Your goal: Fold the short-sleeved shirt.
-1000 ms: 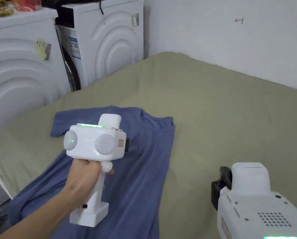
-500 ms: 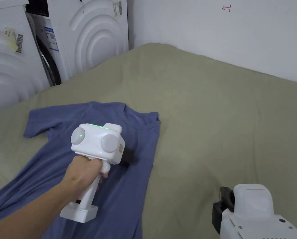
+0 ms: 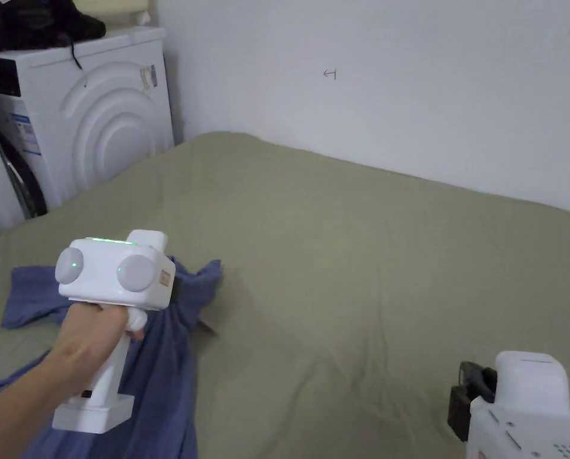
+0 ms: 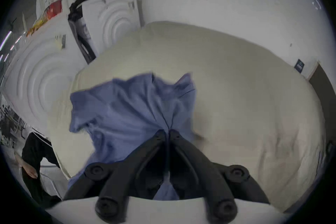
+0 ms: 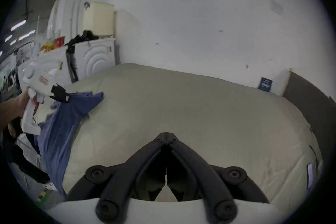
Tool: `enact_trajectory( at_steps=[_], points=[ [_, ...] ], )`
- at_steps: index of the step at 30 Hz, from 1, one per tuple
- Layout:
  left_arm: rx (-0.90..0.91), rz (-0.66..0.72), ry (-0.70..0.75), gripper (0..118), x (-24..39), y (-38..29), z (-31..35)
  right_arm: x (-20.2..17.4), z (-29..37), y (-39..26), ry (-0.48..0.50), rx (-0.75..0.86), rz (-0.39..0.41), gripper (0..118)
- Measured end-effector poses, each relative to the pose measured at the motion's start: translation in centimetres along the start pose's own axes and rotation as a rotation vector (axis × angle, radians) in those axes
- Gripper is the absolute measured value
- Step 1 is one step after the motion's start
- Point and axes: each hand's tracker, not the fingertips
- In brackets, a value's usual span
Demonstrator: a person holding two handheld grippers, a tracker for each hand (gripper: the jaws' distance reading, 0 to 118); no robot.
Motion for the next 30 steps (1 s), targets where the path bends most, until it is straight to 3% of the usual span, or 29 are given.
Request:
enact_trajectory(
  at_steps=[3,10,18,22,30],
  points=[
    [0.067,-0.035,-0.09,3,3.8,1.1,4.7,3.3,3.1,0.6,-0.054,0.033,-0.041,0],
    [0.204,-0.164,-0.294,3,17.3,3.1,14.1,9.9,10.3,0.5,-0.188,0.072,-0.054,0],
    [0.221,-0.31,-0.558,3,33.6,1.5,18.5,17.1,14.8,-1.4,-0.328,0.077,-0.117,0],
    [0.152,-0.351,-0.657,3,40.2,-1.0,17.2,19.8,15.3,-2.7,-0.381,0.062,-0.14,0],
    [-0.137,-0.509,-0.656,3,50.7,-9.1,4.5,23.8,13.4,-5.9,-0.442,-0.015,-0.16,0]
  ],
)
